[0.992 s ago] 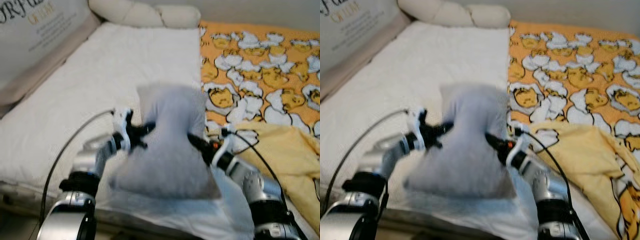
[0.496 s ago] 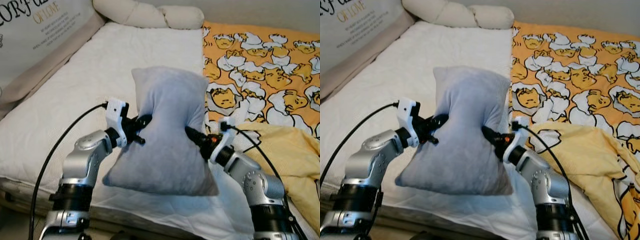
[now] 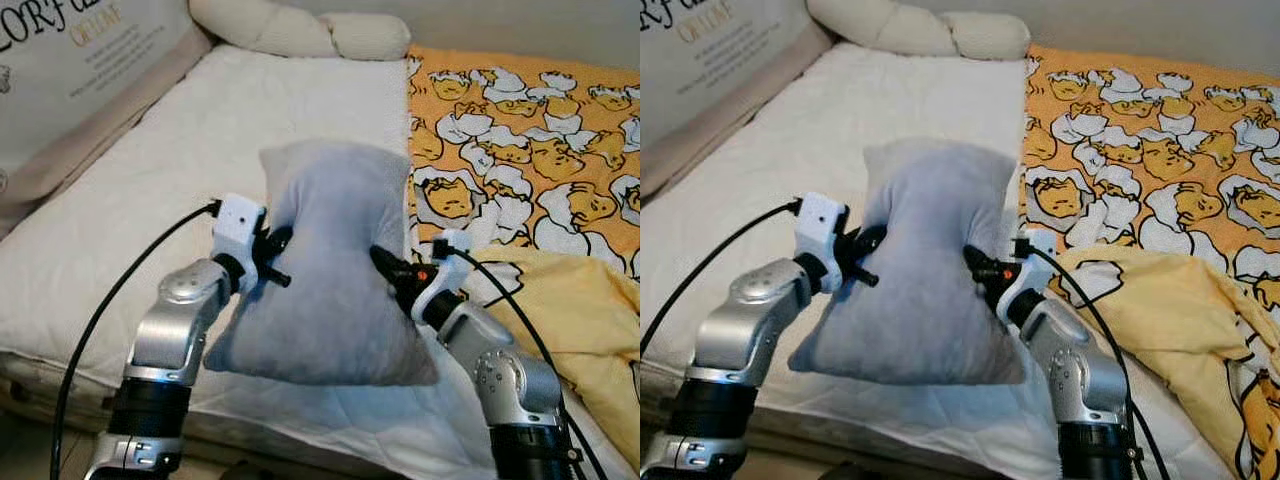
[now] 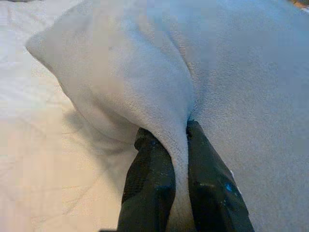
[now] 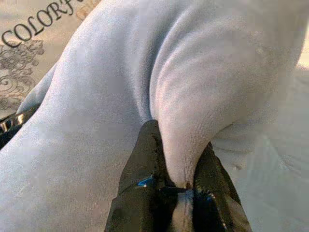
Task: Clean up the room
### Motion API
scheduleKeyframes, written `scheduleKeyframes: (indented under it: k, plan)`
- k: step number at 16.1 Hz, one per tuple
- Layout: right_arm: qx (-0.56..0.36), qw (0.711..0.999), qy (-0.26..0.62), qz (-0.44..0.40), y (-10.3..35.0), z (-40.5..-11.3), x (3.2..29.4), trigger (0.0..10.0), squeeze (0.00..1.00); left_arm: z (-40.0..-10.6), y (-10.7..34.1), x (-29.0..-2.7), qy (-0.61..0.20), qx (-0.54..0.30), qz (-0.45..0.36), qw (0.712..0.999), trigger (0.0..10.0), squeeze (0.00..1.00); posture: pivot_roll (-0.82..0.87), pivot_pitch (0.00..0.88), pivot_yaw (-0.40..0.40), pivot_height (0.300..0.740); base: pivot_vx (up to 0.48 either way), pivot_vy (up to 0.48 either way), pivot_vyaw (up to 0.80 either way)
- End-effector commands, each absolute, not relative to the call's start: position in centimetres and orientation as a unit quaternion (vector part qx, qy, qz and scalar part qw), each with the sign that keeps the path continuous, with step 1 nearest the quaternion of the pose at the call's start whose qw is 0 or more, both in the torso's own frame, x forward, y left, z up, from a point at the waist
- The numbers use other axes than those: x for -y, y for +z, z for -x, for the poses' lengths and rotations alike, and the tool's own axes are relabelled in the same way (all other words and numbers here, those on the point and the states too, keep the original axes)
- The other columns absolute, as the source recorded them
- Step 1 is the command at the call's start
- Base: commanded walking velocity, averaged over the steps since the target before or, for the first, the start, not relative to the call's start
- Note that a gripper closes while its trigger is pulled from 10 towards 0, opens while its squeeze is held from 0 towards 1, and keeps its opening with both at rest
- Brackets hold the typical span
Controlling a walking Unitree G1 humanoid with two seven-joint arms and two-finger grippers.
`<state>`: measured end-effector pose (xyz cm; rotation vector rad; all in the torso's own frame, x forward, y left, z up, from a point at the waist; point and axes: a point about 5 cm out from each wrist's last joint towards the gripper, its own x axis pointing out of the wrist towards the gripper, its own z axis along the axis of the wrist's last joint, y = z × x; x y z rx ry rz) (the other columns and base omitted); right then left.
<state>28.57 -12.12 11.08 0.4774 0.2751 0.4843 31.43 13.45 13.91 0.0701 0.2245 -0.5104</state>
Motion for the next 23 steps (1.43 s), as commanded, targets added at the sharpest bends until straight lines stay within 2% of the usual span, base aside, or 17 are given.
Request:
scheduleKeyframes:
  k: [1,8,15,23]
  plan:
    - [-0.111,0.944,0.217,-0.223,11.9,-28.7,12.6,10.0,0.0,-31.6,15.1,-13.0,-0.252,-0.085,-0.054,0.962,10.0,0.0,-0.09,0.0,-0.023,0.74,0.0,0.311,0.0]
    - [-0.101,0.961,0.159,-0.203,12.2,-28.6,13.4,10.0,0.0,-31.5,14.9,-13.1,-0.234,-0.096,-0.076,0.965,10.0,0.0,-0.12,0.0,0.011,0.74,0.0,0.342,0.0]
    - [-0.122,0.954,0.133,-0.24,11.3,-27.9,13.3,10.0,0.0,-31.1,14.3,-12.7,-0.238,-0.106,-0.073,0.963,10.0,0.0,-0.09,0.0,0.003,0.74,0.0,0.324,0.0]
    - [-0.123,0.953,0.141,-0.239,11.6,-28.2,13.1,10.0,0.0,-31.4,14.7,-12.5,-0.245,-0.107,-0.079,0.96,10.0,0.0,-0.09,0.0,0.007,0.74,0.0,0.323,0.0]
